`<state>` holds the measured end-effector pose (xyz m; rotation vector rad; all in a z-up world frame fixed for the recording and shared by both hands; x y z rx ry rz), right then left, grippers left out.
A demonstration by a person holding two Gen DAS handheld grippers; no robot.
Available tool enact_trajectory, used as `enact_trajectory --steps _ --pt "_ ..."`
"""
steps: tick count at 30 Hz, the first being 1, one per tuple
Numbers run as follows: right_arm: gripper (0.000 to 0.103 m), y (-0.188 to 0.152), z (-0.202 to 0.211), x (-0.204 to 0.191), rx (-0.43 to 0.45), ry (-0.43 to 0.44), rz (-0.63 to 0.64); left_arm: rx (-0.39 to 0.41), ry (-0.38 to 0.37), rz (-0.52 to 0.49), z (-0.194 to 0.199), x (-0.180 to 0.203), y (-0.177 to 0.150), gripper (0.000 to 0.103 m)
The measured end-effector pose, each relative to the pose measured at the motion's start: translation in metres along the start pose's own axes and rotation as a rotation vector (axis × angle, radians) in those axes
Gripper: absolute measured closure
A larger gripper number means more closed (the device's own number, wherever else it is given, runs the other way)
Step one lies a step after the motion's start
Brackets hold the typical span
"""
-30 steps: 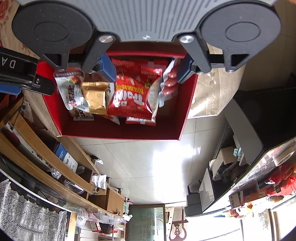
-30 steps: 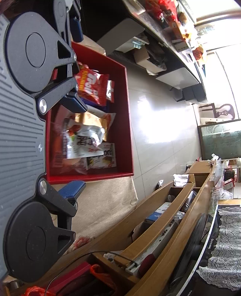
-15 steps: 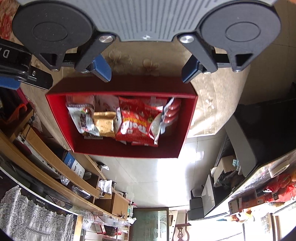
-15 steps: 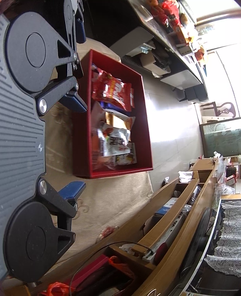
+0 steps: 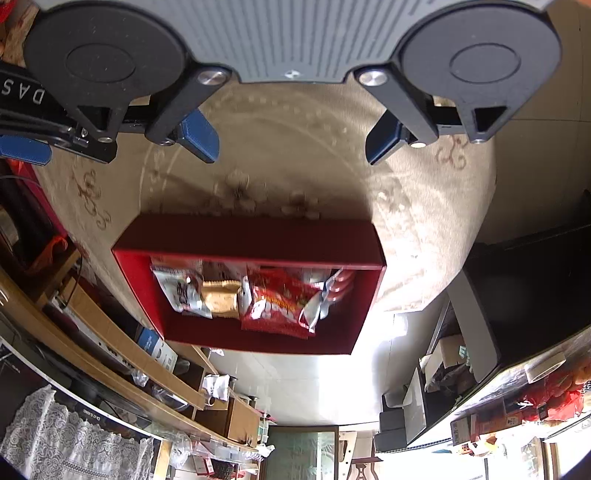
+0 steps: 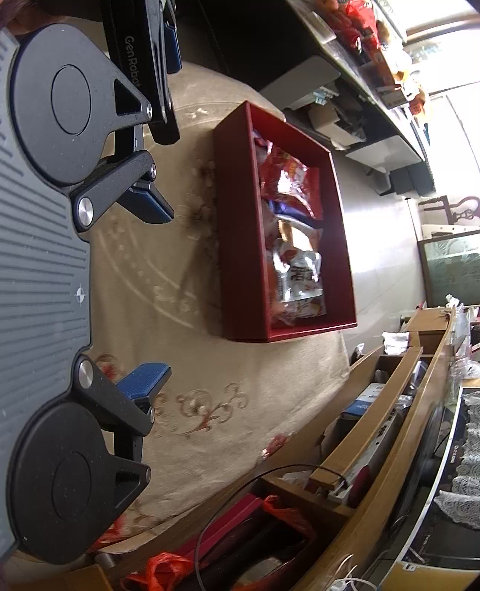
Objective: Organize snacks
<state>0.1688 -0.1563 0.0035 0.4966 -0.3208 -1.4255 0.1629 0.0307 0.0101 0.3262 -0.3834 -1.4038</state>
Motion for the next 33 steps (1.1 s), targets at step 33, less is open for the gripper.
enact_trajectory --steps 33 --pt "0.014 -0.054 0.018 -0.008 -0.026 0.015 0.033 -0.017 0.016 -0.012 0.020 -0.003 -0.063 0.017"
Point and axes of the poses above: each gripper's, at about its wrist camera, not at the fingertips, and z roughly against the way its jaws point, x to its right, y to its top, the point moved 3 cm from there along -z, roughly the way its jaws point, and after that the axes turned 11 degrees about -x, right-handed, at the moved point
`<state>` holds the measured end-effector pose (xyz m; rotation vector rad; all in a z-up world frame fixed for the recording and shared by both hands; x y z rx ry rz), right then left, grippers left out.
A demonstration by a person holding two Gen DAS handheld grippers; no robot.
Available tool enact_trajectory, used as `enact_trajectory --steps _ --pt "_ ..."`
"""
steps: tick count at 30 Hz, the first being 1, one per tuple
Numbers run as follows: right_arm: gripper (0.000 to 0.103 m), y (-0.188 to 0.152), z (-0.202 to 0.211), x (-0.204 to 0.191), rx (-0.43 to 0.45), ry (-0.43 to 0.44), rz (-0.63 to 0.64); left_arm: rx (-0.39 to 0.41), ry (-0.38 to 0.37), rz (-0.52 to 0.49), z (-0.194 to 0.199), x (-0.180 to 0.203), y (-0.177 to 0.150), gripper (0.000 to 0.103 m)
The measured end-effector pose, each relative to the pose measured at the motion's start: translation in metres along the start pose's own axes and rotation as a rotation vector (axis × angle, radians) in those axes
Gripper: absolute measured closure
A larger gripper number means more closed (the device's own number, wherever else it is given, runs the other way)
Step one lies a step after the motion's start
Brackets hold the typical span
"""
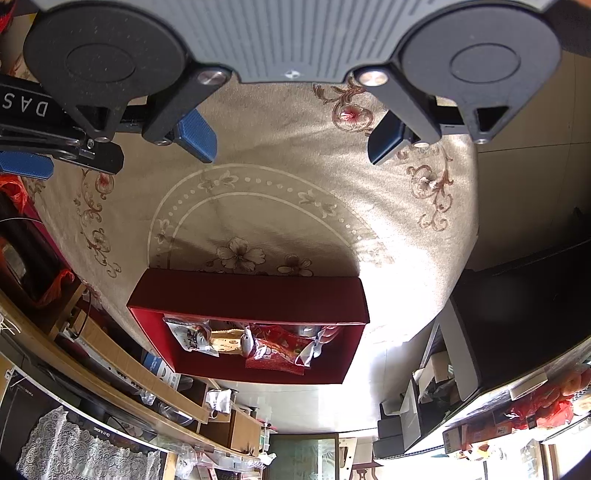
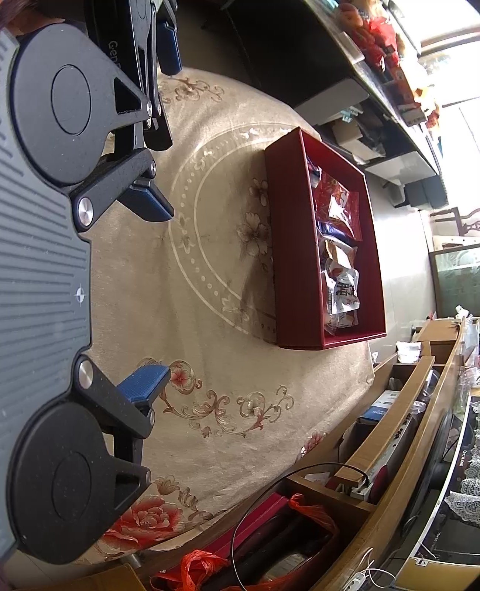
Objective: Organize snacks
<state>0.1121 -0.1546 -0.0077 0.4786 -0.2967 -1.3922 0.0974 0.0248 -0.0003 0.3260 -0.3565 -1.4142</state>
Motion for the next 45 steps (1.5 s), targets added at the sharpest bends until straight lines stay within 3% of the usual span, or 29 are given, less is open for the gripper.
enact_trajectory --steps 45 --pt "0.012 -0.005 0.005 -0.003 0.010 0.023 0.015 0.102 0.033 -0.013 0.016 -0.002 -0.011 0.017"
Point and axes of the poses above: each gripper's, at about its wrist camera, not at the fingertips, and z roughly against the way its jaws point, x to its right, y to its top, the point moved 3 cm from there along -z, roughly the way its jaws point, and after that the axes turned 11 degrees about -x, right-handed, at the moved point
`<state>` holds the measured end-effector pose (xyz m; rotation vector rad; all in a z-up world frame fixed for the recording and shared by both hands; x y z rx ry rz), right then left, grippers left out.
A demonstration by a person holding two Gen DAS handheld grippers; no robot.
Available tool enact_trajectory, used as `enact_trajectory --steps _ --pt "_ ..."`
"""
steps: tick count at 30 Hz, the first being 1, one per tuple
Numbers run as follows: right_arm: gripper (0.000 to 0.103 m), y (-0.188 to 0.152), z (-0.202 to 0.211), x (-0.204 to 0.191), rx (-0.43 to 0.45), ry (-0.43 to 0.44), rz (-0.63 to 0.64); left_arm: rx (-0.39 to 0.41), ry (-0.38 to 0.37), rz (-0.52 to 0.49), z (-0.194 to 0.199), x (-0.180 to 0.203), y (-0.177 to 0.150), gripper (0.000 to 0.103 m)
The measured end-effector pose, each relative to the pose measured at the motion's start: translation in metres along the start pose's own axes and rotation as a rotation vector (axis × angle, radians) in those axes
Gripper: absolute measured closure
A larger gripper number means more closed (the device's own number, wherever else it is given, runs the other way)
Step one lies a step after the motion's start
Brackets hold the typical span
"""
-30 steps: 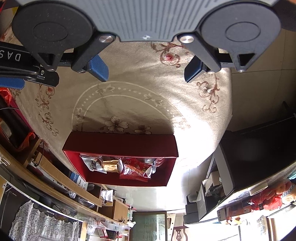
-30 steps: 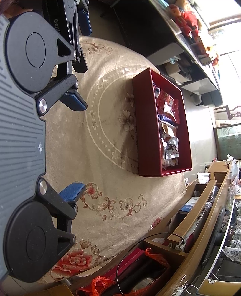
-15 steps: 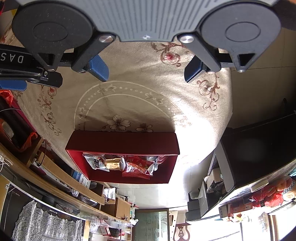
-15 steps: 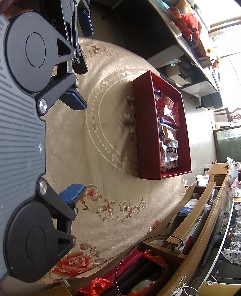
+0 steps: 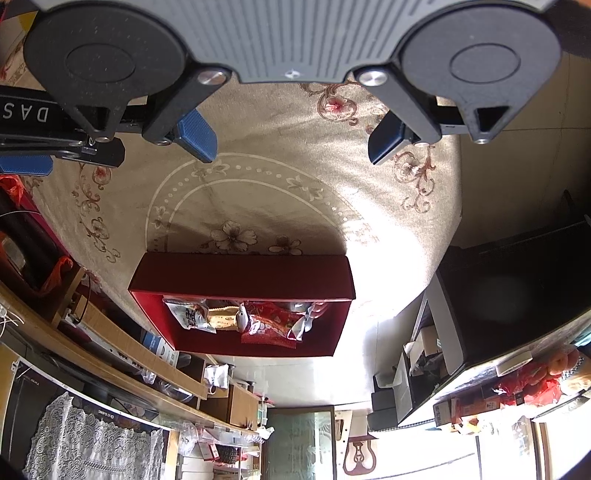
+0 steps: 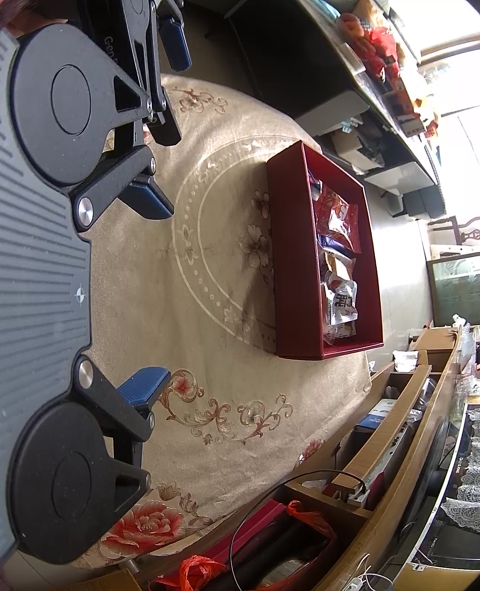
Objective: Organize snacks
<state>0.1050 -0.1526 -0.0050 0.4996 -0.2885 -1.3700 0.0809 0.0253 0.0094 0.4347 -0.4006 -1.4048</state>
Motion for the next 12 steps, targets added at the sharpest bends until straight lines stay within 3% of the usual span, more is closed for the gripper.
enact_trajectory --steps 12 --pt "0.011 0.0004 0.0000 0.0024 0.000 -0.002 -0.007 -0.016 0.017 0.007 -0.0028 -0.0003 -0.0008 0.017"
Point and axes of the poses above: each gripper's, at about its wrist camera, not at the fingertips, and z roughly against the way its jaws point, x to its right, y to its top, the point moved 3 cm from there along -z, roughly the way its jaws point, and after that the axes turned 11 degrees about -x, right-handed, at the moved point
